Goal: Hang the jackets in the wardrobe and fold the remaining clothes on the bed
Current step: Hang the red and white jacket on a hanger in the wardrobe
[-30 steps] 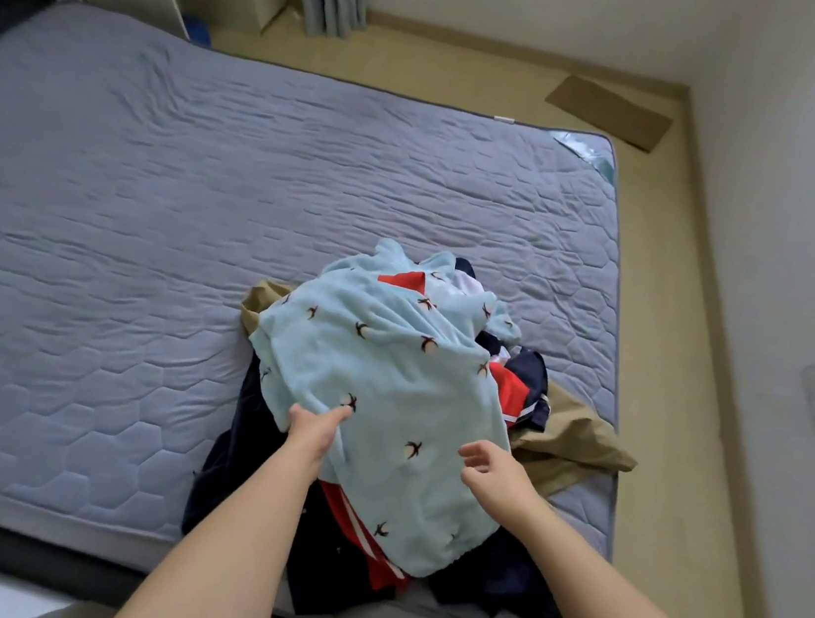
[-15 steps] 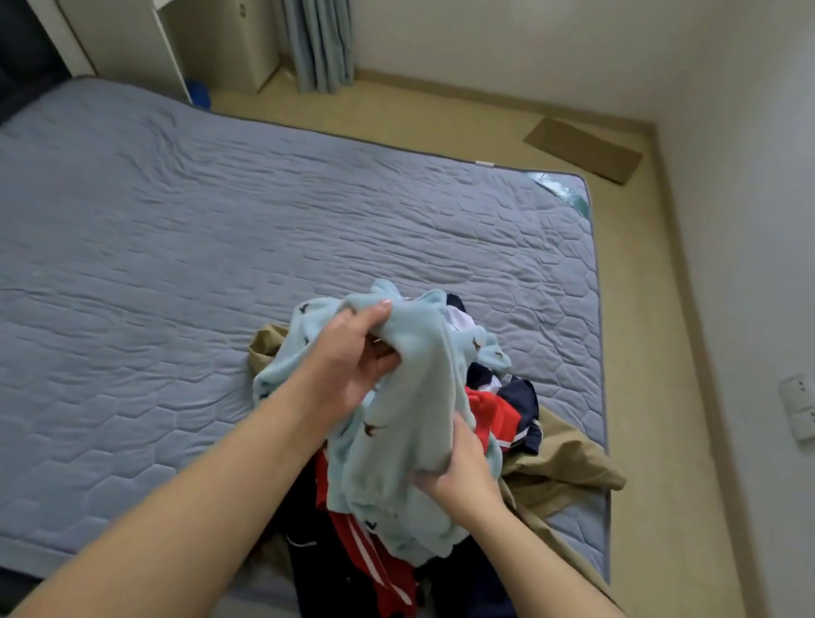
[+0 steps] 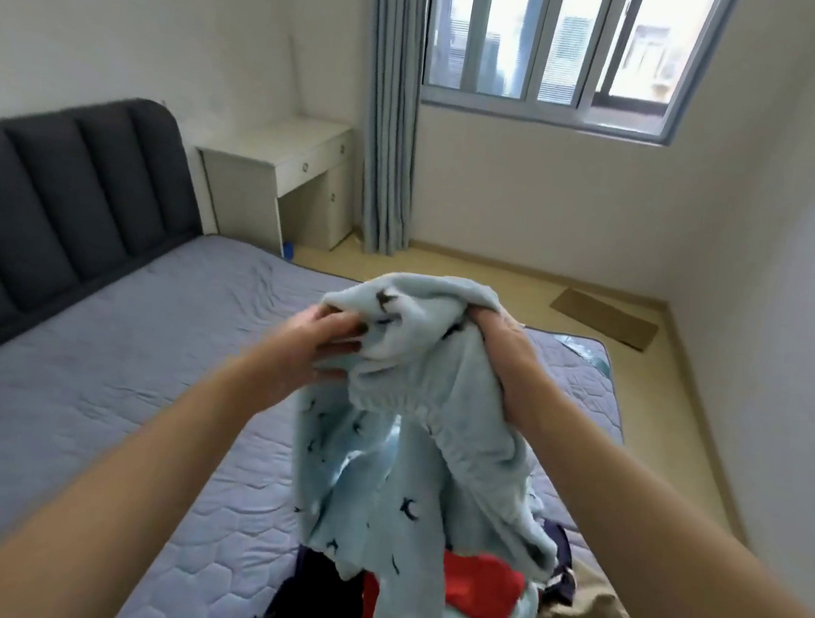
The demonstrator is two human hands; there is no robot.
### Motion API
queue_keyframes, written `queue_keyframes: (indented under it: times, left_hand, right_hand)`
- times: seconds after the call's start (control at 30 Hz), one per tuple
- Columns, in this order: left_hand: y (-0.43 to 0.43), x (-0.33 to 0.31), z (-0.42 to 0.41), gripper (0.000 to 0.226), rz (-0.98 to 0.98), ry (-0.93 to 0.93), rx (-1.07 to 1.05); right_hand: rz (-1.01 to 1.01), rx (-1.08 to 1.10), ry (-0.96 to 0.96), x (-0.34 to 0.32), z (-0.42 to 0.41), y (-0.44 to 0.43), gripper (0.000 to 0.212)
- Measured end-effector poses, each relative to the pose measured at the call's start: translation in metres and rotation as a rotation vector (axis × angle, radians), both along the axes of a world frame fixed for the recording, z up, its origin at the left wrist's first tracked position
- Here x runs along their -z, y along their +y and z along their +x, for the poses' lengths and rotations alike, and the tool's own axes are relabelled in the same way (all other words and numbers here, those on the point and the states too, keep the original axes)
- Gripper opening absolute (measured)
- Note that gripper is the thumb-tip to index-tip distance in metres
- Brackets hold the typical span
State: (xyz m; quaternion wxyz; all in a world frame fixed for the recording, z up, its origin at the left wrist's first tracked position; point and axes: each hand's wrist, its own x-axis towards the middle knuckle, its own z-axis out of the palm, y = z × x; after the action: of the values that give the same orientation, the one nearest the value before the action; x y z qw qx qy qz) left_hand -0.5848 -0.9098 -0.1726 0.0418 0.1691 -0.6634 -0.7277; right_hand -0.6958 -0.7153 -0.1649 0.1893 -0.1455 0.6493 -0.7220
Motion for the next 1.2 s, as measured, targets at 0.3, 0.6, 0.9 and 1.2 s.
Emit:
queue_keyframes:
  times: [0.3,0.6,0.9,1.2]
  left_hand:
    - [-0.005,-0.074,0.025,0.011,-0.324,0.111,-0.305]
    - [-0.017,-0.173,0.031,0.048,0.338,0.263,-0.266]
    - [-0.019,-0.221,0.047,0.021,0.212,0.308,-0.247]
    - [-0.103,-0.228,0.090,0.025,-0.331,-0.082,-0.370]
  right_hand:
    - [0.040,-0.410,0.161,-0.070,0.033,-0.055,0.059]
    - [0.616,-0.123,0.628,-0.018,0.077,-0.081,0.030]
    - [0.562,0.183,0.673,-0.065,0.115,-0.131,0.096]
    - [1.143,0.269,0.659,-0.089,0.034,-0.078,0.022]
